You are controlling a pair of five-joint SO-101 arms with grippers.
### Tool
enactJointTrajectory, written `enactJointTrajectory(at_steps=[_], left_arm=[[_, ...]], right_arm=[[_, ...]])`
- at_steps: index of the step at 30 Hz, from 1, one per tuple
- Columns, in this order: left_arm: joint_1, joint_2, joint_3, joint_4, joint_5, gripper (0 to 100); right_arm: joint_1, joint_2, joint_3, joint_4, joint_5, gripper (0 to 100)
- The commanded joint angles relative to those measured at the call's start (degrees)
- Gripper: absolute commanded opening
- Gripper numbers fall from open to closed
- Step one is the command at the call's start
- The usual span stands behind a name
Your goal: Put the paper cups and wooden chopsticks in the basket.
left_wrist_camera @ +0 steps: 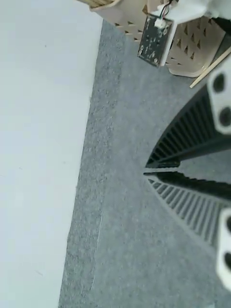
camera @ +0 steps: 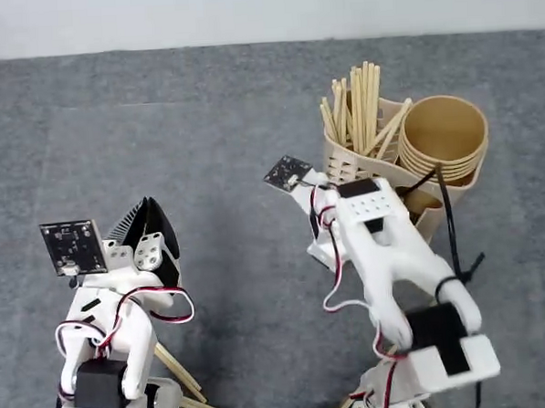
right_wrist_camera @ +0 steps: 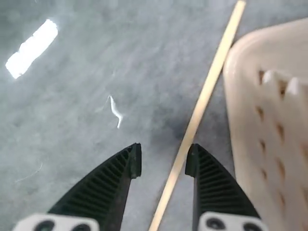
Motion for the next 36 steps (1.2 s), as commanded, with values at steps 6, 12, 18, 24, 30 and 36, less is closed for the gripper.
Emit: enactJointTrajectory(at_steps=[6, 12, 18, 24, 30, 36], left_arm=[[-0.35, -0.7, -0.4, -1.49, -0.7, 1], [-0.35, -0.7, -0.4, -1.49, -0.7, 1], [-0.35, -0.7, -0.4, -1.49, -0.79, 1], [-0.44, -0.7, -0.4, -1.49, -0.79, 1], [-0.44, -0.7, -0.4, -1.49, -0.79, 1], [-0.44, -0.7, -0.4, -1.49, -0.79, 1]], right_arm=[[2.42, 10.59, -10.81, -0.84, 0.62, 16.7], [0.84, 16.04, -13.54, -0.75, 0.18, 14.6], [-4.79, 16.04, -13.45, -0.22, 0.09, 2.4], [-7.87, 14.46, -13.54, -0.13, -3.25, 0.8], [-11.21, 4.97, -13.89, 8.4, -9.05, 0.8], [-12.79, -9.89, -13.89, 13.85, -13.01, 0.8]])
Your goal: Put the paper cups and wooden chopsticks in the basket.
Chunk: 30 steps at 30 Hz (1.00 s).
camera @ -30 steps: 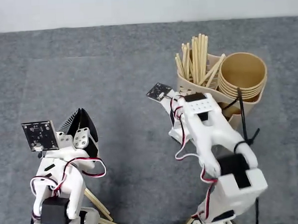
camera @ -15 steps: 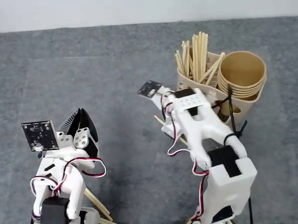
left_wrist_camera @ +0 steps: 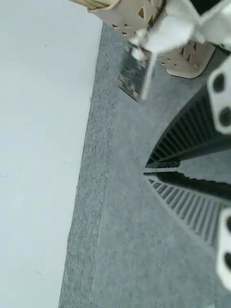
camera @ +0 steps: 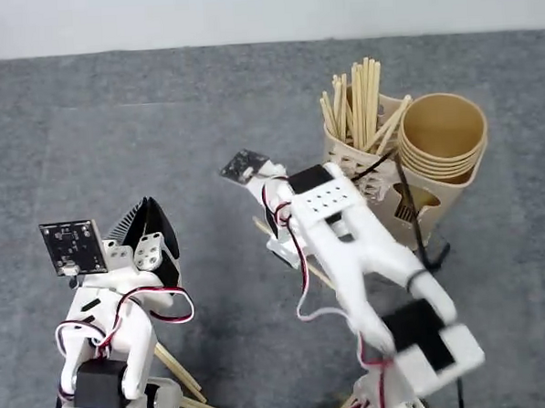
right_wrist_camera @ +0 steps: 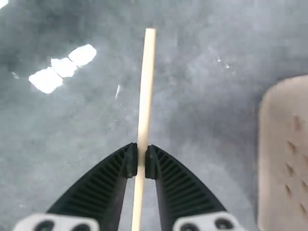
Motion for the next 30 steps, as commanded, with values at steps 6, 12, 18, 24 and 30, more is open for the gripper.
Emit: enactJointTrajectory(at_steps=[6, 12, 18, 24, 30], left_arm=[[-0.35, -0.7, -0.57, -0.44, -0.79, 1], [-2.37, -0.7, -1.63, 0.53, -0.79, 2], [-9.76, 5.36, -12.44, 7.21, -4.22, 2], [-10.99, 24.26, -22.02, 13.45, -9.05, 1], [-14.95, 40.88, -34.42, 23.82, -12.31, 1]], right_arm=[[-0.04, -22.46, -1.58, 2.42, -6.77, 0.8], [-0.04, -31.6, -1.58, 1.89, -13.1, 0.8], [1.45, -36.0, -1.32, 1.98, -19.08, 0.8], [4.26, -36.44, 0.18, 1.89, -25.32, 0.8], [6.02, -36.7, 9.05, -5.14, -29.89, 0.8]])
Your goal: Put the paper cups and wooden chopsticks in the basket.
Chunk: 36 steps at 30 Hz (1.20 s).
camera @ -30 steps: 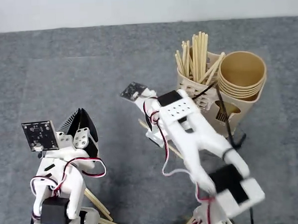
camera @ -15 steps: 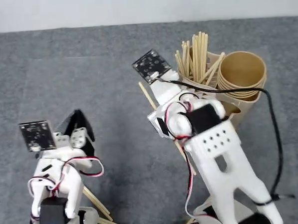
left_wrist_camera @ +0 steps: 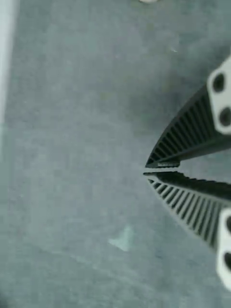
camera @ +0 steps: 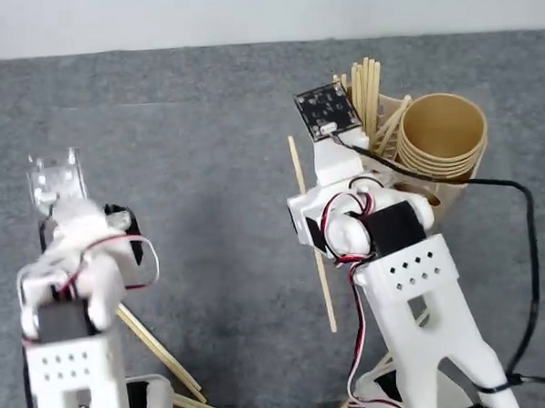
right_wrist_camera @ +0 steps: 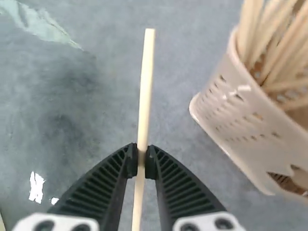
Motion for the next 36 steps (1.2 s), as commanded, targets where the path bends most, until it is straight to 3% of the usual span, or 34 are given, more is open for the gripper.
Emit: enactJointTrajectory(at_steps=[1, 8, 16, 23, 28, 36], left_arm=[[-2.99, 8.79, -8.57, 5.8, -2.37, 1], [-11.16, 20.92, -11.3, 14.68, -2.37, 2], [-22.15, 24.88, -4.97, 15.3, -2.46, 1], [-22.77, 25.32, 4.88, 5.01, 0.26, 3], [-22.86, 25.32, 7.25, 4.75, 1.58, 19], [-22.68, 25.49, 11.12, 2.64, 1.67, 20]], right_arm=[[2.42, -2.51, 4.57, -6.2, -2.37, 0.8], [3.91, -2.51, 14.86, -15.08, -2.64, 0.8], [3.91, -2.24, 16.62, -17.36, -3.52, 0.8], [3.91, -2.24, 16.62, -17.01, -4.66, 0.8], [3.91, -2.07, 16.62, -16.92, -4.75, 0.8], [3.91, -1.98, 16.62, -16.92, -4.75, 0.8]])
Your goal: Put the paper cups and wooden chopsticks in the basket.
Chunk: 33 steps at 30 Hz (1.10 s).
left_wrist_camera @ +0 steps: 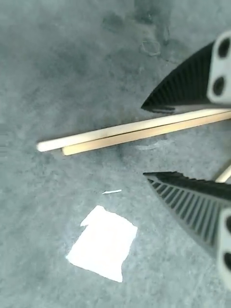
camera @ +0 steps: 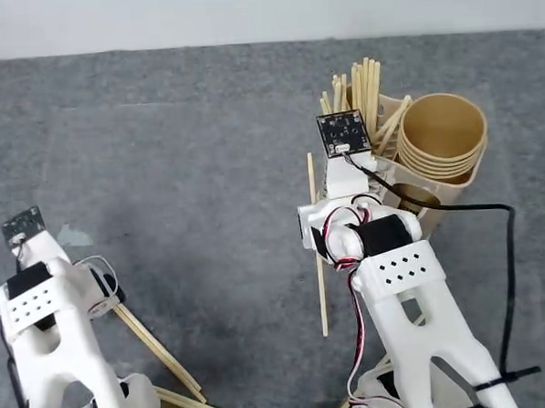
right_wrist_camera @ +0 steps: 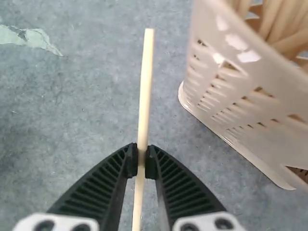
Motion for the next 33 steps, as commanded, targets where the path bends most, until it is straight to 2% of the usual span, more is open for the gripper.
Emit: enactJointTrajectory(at_steps=[1, 6, 11, 16, 19, 21, 29, 33], left_arm=[[-0.09, 0.0, 1.63, -2.99, 0.7, 20], [0.0, 0.0, 5.14, -7.3, 0.79, 20], [2.37, 1.14, 6.2, -7.65, 0.79, 20], [7.91, 9.93, 4.7, -9.85, 5.45, 13], [9.85, 15.65, 3.65, -13.27, 6.07, 6], [10.11, 18.37, 1.27, -12.04, 6.07, 1], [10.55, 21.45, -2.33, -12.13, 6.15, 1], [13.1, 19.69, -6.11, -11.6, 6.59, 1]], right_arm=[[0.57, -1.98, -0.44, -0.92, -0.62, 0.8], [0.57, -1.98, -0.44, -0.92, -0.62, 0.8], [0.48, -2.24, -0.44, -0.92, -0.62, 0.8], [0.48, -2.42, -0.35, -0.84, -0.62, 0.8], [0.48, -2.51, -0.35, -0.84, -0.62, 0.8], [0.48, -2.51, -0.35, -0.84, -0.53, 0.8], [0.66, -2.51, -0.35, -0.84, -0.26, 0.8], [0.66, -2.51, -0.35, -0.84, -0.26, 0.8]])
